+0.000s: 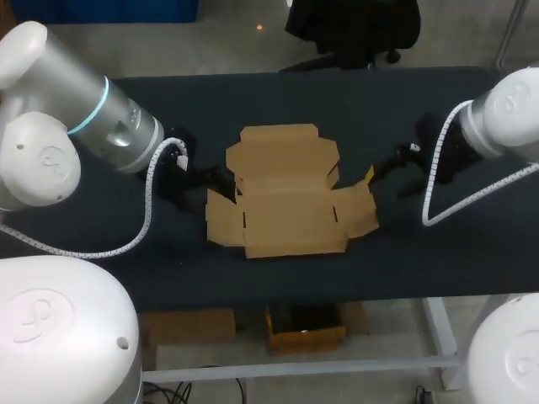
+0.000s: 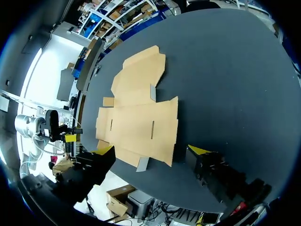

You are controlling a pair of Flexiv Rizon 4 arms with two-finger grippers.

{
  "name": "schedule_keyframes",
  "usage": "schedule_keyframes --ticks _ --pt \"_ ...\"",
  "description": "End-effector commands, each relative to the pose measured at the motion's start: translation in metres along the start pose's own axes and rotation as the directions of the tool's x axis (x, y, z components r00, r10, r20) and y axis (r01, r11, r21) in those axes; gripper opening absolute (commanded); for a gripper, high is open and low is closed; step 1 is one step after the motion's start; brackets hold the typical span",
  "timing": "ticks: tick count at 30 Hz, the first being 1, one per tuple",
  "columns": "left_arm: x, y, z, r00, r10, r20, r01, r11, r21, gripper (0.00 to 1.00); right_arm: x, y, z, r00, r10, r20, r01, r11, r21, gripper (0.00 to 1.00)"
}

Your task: Assemble the packaging by folding the flat box into shape, placing the metal phone stand inside, and closing the box properly

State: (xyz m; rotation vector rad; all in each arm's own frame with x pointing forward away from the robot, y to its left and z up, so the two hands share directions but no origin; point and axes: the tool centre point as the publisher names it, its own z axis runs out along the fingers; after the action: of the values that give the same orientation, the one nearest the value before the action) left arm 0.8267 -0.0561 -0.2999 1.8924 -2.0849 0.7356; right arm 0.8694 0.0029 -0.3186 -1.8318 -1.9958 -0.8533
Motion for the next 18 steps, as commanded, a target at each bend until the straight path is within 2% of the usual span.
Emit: schedule_keyframes --ticks 1,18 --pt "-0.0048 -0.0106 -0.0121 1.000 -0.007 -0.009 0.007 1.000 -0.019 1.00 -0.0028 0.0090 -0.0073 0.991 0.006 -0.132 -0.004 1.000 0.016 1.00" --pt "-0.0061 -0.0138 -0.0152 1.000 -0.015 -0.007 0.015 1.000 -0.015 1.00 -0.0028 0.0090 -0.0073 0.991 0.006 -0.132 -0.004 1.000 0.016 1.00"
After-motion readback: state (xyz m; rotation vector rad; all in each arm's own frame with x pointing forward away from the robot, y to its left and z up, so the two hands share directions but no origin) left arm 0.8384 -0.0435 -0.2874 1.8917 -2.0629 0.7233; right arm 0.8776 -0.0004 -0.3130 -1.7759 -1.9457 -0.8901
